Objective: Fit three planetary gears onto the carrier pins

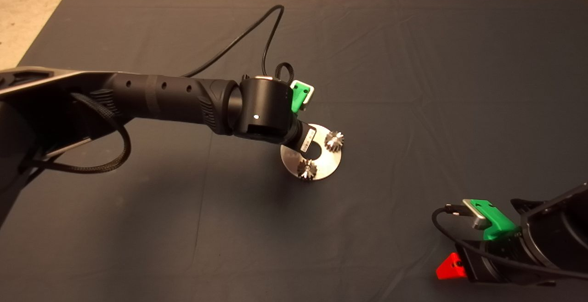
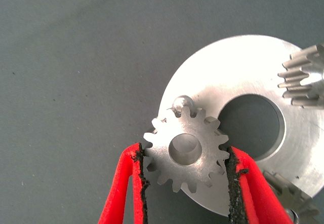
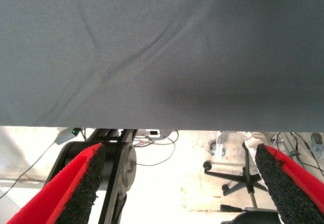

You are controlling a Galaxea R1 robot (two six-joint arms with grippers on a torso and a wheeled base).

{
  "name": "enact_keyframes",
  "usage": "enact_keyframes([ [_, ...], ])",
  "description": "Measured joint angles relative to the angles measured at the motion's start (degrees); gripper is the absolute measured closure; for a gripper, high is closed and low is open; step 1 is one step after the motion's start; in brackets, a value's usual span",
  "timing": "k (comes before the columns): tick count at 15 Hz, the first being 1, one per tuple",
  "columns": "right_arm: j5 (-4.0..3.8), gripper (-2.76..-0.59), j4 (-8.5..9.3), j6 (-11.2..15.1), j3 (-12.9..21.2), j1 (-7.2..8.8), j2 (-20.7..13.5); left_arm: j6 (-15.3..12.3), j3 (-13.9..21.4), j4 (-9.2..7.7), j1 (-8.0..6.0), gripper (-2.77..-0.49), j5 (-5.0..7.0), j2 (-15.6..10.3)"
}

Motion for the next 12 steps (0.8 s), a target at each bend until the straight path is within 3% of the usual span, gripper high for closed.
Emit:
enact_keyframes([
  [12,0.0,-2.2,0.0,0.0,0.0,0.0,0.0,1.0,-2.1,0.56,0.0,-0.69,0.04,1.2],
])
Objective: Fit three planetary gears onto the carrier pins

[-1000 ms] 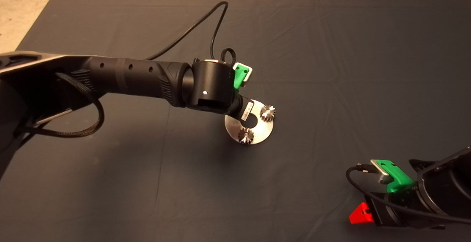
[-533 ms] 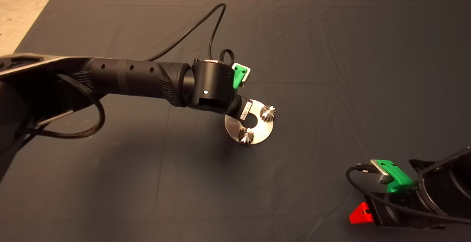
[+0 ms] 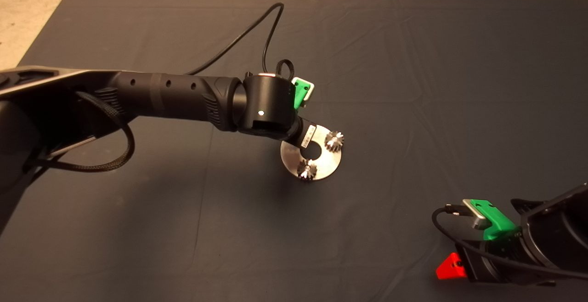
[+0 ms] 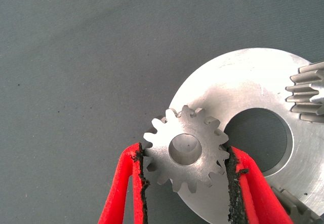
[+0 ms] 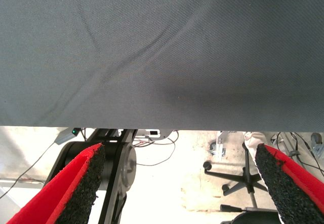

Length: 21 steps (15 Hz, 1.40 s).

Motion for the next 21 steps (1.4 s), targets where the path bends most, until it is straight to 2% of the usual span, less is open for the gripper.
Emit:
enact_keyframes([
  [6,0.0,-2.2,0.0,0.0,0.0,-0.01,-0.1,0.0,-1.5,0.44,0.0,-0.69,-0.06,1.3],
  [11,0.0,-2.2,0.0,0.0,0.0,0.0,-0.1,0.0,-1.6,0.55,0.05,-0.69,-0.04,1.4],
  [17,0.02,-2.2,0.0,0.0,0.0,0.0,-0.1,0.0,-1.6,1.88,0.51,-0.68,-0.08,1.4],
  [21,0.0,-2.2,0.0,0.0,0.0,0.0,-0.1,0.0,-1.6,2.07,0.51,-0.68,-0.1,1.4],
])
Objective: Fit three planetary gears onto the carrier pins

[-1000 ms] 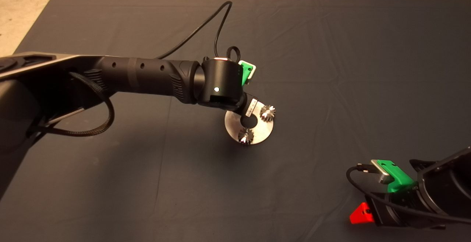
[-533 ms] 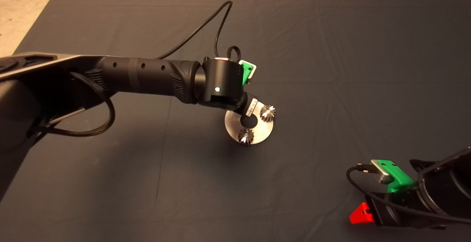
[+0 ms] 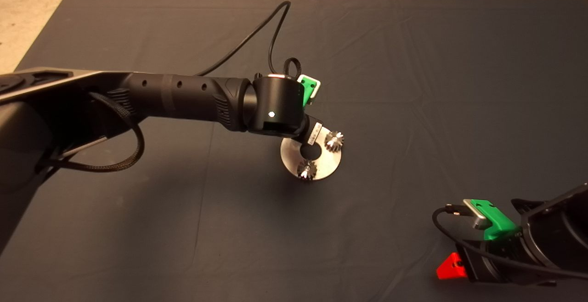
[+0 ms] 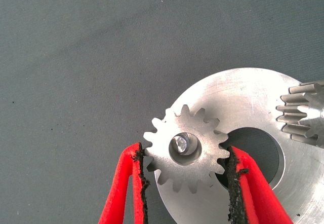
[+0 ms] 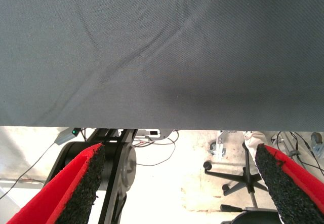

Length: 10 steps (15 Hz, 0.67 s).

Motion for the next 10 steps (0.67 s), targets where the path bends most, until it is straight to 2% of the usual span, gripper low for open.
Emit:
enact_keyframes([
  [10,0.02,-2.2,0.0,0.0,0.0,0.0,0.0,0.2,0.6,0.63,0.3,-0.68,0.0,-0.2],
])
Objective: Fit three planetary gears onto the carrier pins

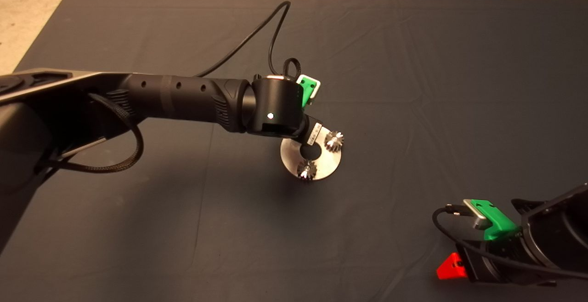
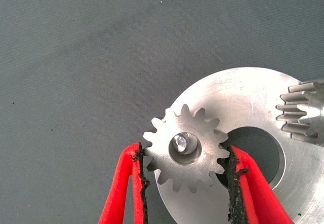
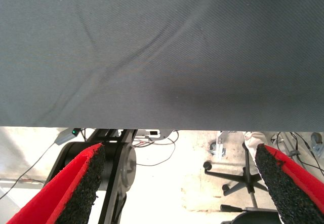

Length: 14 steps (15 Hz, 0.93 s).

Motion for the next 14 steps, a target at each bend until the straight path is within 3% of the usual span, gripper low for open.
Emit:
enact_keyframes([
  [14,-0.02,-2.2,0.0,0.0,0.0,0.0,0.0,0.0,0.5,0.32,0.12,-0.68,0.09,-0.2],
])
